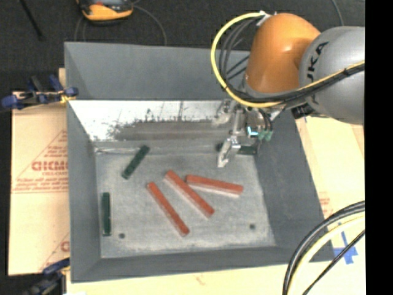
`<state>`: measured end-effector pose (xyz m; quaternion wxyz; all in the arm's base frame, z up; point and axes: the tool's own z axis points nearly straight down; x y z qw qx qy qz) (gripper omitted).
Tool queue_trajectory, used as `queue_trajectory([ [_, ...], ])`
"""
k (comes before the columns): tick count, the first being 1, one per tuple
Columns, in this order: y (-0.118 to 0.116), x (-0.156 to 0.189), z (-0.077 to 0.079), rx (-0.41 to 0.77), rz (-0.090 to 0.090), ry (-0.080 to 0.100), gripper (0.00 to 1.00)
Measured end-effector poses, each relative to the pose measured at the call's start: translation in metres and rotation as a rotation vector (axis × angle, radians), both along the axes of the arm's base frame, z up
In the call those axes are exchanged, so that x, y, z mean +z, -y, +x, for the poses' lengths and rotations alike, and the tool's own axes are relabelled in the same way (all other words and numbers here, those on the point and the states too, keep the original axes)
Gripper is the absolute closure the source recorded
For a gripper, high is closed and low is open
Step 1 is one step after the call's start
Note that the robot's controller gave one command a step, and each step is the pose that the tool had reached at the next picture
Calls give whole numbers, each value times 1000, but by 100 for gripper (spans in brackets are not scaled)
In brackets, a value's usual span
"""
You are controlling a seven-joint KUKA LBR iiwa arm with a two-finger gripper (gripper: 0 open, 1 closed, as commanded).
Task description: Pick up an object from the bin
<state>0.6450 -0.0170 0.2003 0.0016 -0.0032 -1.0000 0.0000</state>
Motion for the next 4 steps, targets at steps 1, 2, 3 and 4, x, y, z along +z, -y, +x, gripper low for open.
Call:
queue_trajectory([
  [1, 0, 5, 1, 0, 0, 9, 0],
  [2, 1, -41, -11, -11, 1, 15, 0],
  [3, 2, -118, -31, -8, 0, 0, 100],
  [4, 2, -118, -30, -8, 0, 1, 100],
])
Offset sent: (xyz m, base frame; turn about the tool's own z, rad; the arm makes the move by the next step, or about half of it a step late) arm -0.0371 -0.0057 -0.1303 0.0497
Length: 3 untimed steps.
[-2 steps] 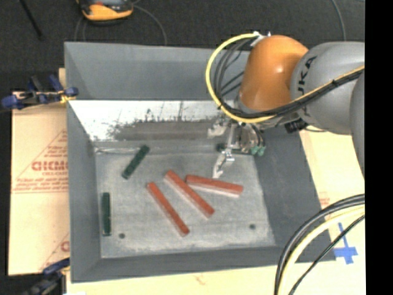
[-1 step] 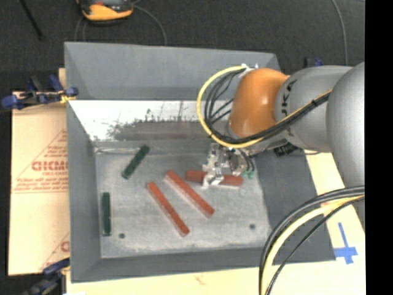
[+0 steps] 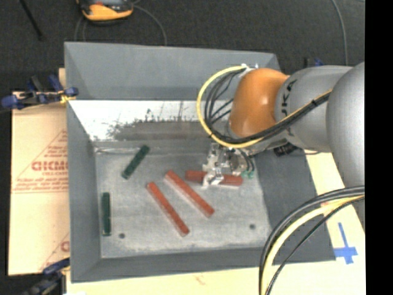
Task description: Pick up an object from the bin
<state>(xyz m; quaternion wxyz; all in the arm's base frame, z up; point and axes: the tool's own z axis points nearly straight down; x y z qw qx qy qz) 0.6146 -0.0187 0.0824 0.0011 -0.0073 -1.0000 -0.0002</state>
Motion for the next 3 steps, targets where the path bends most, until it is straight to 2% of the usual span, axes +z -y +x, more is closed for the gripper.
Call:
queue_trajectory([
  [1, -2, 36, 0, 0, 0, -1, 100],
  [2, 6, 97, -6, 4, -2, 2, 100],
  [3, 2, 161, 10, 18, -2, 7, 100],
])
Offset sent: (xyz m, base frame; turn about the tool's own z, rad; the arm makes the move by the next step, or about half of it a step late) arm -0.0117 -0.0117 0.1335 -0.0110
